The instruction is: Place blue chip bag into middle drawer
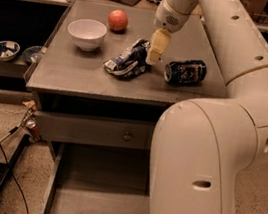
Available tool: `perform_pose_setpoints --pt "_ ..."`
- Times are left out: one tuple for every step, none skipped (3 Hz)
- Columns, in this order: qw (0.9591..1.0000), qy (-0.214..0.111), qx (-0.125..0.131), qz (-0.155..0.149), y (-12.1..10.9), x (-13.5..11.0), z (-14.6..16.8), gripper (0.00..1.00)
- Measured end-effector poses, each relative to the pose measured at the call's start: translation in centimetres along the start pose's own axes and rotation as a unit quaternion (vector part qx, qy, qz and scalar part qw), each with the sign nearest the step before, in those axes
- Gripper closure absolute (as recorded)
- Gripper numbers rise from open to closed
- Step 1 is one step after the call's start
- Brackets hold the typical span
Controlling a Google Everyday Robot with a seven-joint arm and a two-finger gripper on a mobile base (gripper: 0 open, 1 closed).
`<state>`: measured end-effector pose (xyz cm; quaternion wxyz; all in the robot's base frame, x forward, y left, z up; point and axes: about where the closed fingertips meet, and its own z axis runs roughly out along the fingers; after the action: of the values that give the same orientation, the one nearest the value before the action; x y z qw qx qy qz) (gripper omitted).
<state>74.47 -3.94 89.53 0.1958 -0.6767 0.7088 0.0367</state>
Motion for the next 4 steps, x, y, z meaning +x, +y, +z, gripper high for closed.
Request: perform_pose_setpoints --pt "0.9999 -0.011 -0.003 -0.006 0.7 -0.8 -0.1 0.00" --pt "0.9997 -0.016 -0.017 -0.006 1.6 -1.0 1.0 0.00" --pt "0.9997 -0.011 -0.022 -0.006 2.0 -0.9 1.8 0.00" --pt "0.9993 -0.025 -0.027 0.003 1.4 -0.9 3.1 0.00"
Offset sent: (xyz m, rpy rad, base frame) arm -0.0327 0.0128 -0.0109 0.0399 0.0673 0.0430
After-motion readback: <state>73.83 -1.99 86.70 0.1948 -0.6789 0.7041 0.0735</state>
